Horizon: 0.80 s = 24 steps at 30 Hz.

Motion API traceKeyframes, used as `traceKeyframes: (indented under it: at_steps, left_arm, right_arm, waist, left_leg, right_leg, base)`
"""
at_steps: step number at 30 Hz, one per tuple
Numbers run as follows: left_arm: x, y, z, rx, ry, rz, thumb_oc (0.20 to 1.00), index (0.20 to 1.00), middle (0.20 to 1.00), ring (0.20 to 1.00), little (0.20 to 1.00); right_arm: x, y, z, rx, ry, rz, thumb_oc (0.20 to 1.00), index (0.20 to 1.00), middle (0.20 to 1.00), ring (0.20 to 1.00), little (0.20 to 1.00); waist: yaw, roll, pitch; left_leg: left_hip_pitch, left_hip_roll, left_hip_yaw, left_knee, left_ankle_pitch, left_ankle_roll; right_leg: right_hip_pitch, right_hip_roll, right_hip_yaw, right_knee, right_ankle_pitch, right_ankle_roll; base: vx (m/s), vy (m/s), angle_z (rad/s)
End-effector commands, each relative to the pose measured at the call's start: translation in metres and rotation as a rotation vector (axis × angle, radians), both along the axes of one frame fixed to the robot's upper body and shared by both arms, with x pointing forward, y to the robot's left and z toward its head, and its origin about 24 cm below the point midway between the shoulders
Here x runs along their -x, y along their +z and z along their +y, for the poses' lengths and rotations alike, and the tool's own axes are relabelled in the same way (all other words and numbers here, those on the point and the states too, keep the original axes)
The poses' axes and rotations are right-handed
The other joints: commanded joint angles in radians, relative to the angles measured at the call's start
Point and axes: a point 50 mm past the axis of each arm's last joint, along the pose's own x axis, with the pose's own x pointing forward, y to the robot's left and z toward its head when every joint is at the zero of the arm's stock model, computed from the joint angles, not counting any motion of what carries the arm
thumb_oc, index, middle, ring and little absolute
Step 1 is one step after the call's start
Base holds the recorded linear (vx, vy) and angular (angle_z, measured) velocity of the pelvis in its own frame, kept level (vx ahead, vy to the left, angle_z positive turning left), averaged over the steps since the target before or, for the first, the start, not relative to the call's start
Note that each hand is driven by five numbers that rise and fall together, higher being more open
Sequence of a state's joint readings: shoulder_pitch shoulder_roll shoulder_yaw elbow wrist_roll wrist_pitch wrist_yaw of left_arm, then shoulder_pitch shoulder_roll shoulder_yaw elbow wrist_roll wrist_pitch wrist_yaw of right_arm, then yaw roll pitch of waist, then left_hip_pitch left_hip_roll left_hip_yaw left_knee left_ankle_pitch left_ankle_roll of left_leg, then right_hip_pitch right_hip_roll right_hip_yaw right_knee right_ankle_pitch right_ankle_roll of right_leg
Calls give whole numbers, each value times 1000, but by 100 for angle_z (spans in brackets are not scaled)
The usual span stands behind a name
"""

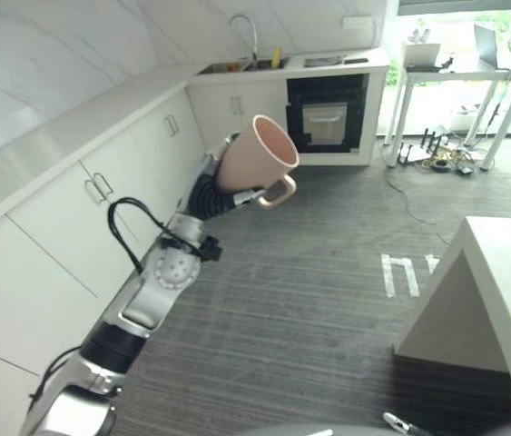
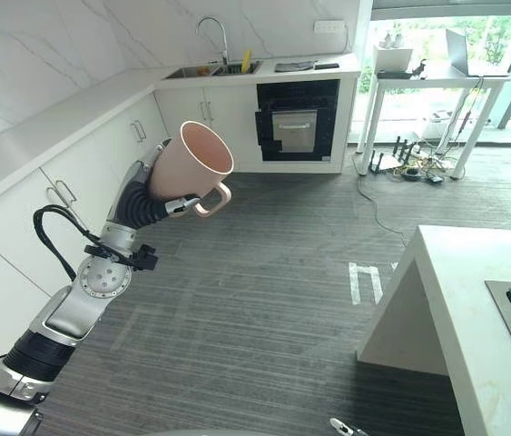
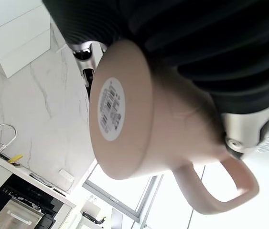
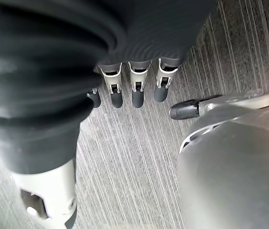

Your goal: Place the dishes in the dishwasher.

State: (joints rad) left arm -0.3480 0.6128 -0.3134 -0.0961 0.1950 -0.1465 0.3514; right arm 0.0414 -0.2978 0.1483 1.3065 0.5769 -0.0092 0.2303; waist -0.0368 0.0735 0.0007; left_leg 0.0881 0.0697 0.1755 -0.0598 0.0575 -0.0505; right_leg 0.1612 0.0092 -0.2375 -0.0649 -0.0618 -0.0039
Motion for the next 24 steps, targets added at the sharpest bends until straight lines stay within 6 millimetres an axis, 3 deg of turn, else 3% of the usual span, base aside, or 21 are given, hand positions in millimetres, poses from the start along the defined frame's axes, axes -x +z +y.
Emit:
traceKeyframes:
  at_steps: [1, 2, 5, 7, 8, 10, 11, 13, 14, 15, 16, 18, 19, 20, 21, 22, 23, 24]
  left_arm:
    - [-8, 41, 15, 46, 53, -159, 200, 200, 200, 200, 200]
    - [-6, 42, 20, 31, 63, -155, 200, 200, 200, 200, 200]
    - [-4, 39, 23, 25, 89, -145, 200, 200, 200, 200, 200]
    - [-4, 36, 24, 35, 86, -132, 200, 200, 200, 200, 200]
    - [-2, 30, 24, 42, 80, -121, 200, 200, 200, 200, 200]
    - [-2, 27, 26, 42, 80, -119, 200, 200, 200, 200, 200]
    - [0, 21, 29, 39, 81, -122, 200, 200, 200, 200, 200]
    - [1, 18, 30, 28, 93, -117, 200, 200, 200, 200, 200]
    - [0, 17, 30, 19, 93, -110, 200, 200, 200, 200, 200]
    - [0, 17, 30, 16, 90, -108, 200, 200, 200, 200, 200]
    - [-4, 18, 24, -5, 58, -103, 200, 200, 200, 200, 200]
    - [-7, 18, 18, -13, 33, -102, 200, 200, 200, 200, 200]
    - [-12, 23, 6, -31, -18, -109, 200, 200, 200, 200, 200]
    - [-13, 24, 2, -37, -32, -107, 200, 200, 200, 200, 200]
    - [-14, 24, 2, -38, -33, -107, 200, 200, 200, 200, 200]
    - [-17, 26, -1, -45, -40, -99, 200, 200, 200, 200, 200]
    - [-18, 25, -2, -47, -38, -92, 200, 200, 200, 200, 200]
    - [-20, 23, -2, -43, -37, -87, 200, 200, 200, 200, 200]
  right_arm:
    - [-22, 1, 8, 25, 60, -12, 1000, 1000, 1000, 1000, 1000]
    - [-18, 1, 1, 37, 52, 13, 1000, 1000, 1000, 1000, 1000]
    - [-17, 2, -1, 37, 72, 14, 1000, 1000, 1000, 1000, 1000]
    - [-16, 2, -1, 27, 79, 7, 1000, 1000, 1000, 1000, 1000]
    - [-13, 2, 0, 13, 84, -5, 1000, 1000, 1000, 1000, 1000]
    - [-12, 2, 0, 11, 86, -13, 1000, 1000, 1000, 1000, 1000]
    - [-13, 1, 2, 10, 77, -32, 1000, 1000, 1000, 1000, 1000]
    - [-15, 1, 5, 4, 49, -41, 1000, 1000, 1000, 1000, 1000]
    - [-16, 1, 7, 1, 4, -48, 1000, 1000, 1000, 1000, 1000]
    - [-16, 0, 7, -2, -13, -50, 1000, 1000, 1000, 1000, 1000]
    - [-15, 0, 10, -9, -70, -61, 1000, 1000, 1000, 1000, 1000]
    - [-14, -1, 12, -1, -74, -62, 1000, 1000, 1000, 1000, 1000]
    - [-12, -2, 15, 26, -80, -73, 1000, 1000, 1000, 1000, 1000]
    - [-11, -2, 15, 32, -95, -75, 1000, 1000, 1000, 1000, 1000]
    - [-11, -2, 16, 31, -96, -76, 1000, 1000, 1000, 1000, 1000]
    - [-9, -2, 16, 30, -118, -75, 1000, 1000, 1000, 1000, 1000]
    - [-8, -2, 16, 26, -126, -74, 1000, 1000, 1000, 1000, 1000]
    - [-8, -2, 17, 25, -122, -75, 1000, 1000, 1000, 1000, 1000]
  waist:
    - [9, -89, 50]
    - [28, -78, 78]
    - [42, -62, 95]
    - [53, -56, 105]
    - [61, -55, 112]
    - [63, -55, 112]
    - [62, -53, 95]
    - [71, -53, 87]
    - [80, -58, 78]
    - [83, -61, 75]
    - [78, -64, 65]
    - [66, -68, 62]
    - [46, -56, 60]
    - [39, -50, 61]
    - [38, -59, 62]
    - [28, -46, 63]
    - [20, -42, 64]
    - [2, -45, 70]
  left_leg:
    - [-75, 20, 7, 242, 8, 1]
    - [-137, 23, -36, 238, 64, -4]
    - [-160, 36, -46, 130, 139, -19]
    - [-209, 56, -25, 71, 210, -39]
    - [-268, 77, 33, 42, 263, -59]
    - [-288, 88, 59, 41, 272, -64]
    - [-272, 90, 97, 22, 227, -66]
    - [-254, 71, 90, 17, 201, -37]
    - [-238, 38, 57, 14, 167, -8]
    - [-233, 27, 44, 14, 157, -1]
    - [-197, -14, 46, 6, 124, 42]
    - [-172, -43, 46, -5, 110, 66]
    - [-148, -74, 38, -13, 86, 104]
    - [-133, -82, 34, -15, 74, 115]
    - [-133, -94, 34, -13, 71, 119]
    - [-108, -96, 28, -21, 60, 130]
    - [-86, -98, 32, -26, 49, 134]
    - [-50, -109, 38, -27, 28, 137]
  right_leg:
    - [-16, -53, 68, 10, 101, 35]
    - [-3, -35, 91, 28, 93, 28]
    - [19, -29, 101, 29, 78, 26]
    - [40, -32, 90, 24, 75, 26]
    - [59, -53, 51, 28, 70, 34]
    - [70, -65, 34, 31, 64, 40]
    - [88, -89, 14, 56, 25, 57]
    - [102, -109, 32, 87, -2, 72]
    - [119, -119, 51, 112, -28, 79]
    - [123, -123, 55, 120, -35, 82]
    - [113, -147, 44, 207, -25, 98]
    - [85, -179, 45, 320, 24, 119]
    - [19, -210, 65, 513, 130, 140]
    - [-4, -217, 58, 593, 170, 150]
    - [-11, -230, 61, 613, 159, 156]
    - [-62, -239, 58, 710, 225, 166]
    - [-105, -251, 59, 772, 247, 171]
    - [-177, -211, 61, 777, 223, 165]
  base:
    - [235, -2, -12]
    - [245, 48, -19]
    - [288, 181, -17]
    - [323, 256, 1]
    - [313, 269, 6]
    - [321, 293, 16]
    - [370, 366, 6]
    - [349, 335, -7]
    - [313, 258, -15]
    - [412, 387, -42]
    - [309, 341, -44]
    - [297, 411, -6]
    - [332, 477, 33]
    - [278, 397, 35]
    - [190, 242, 42]
    - [180, 220, 57]
    - [341, 265, 69]
    - [335, 135, 53]
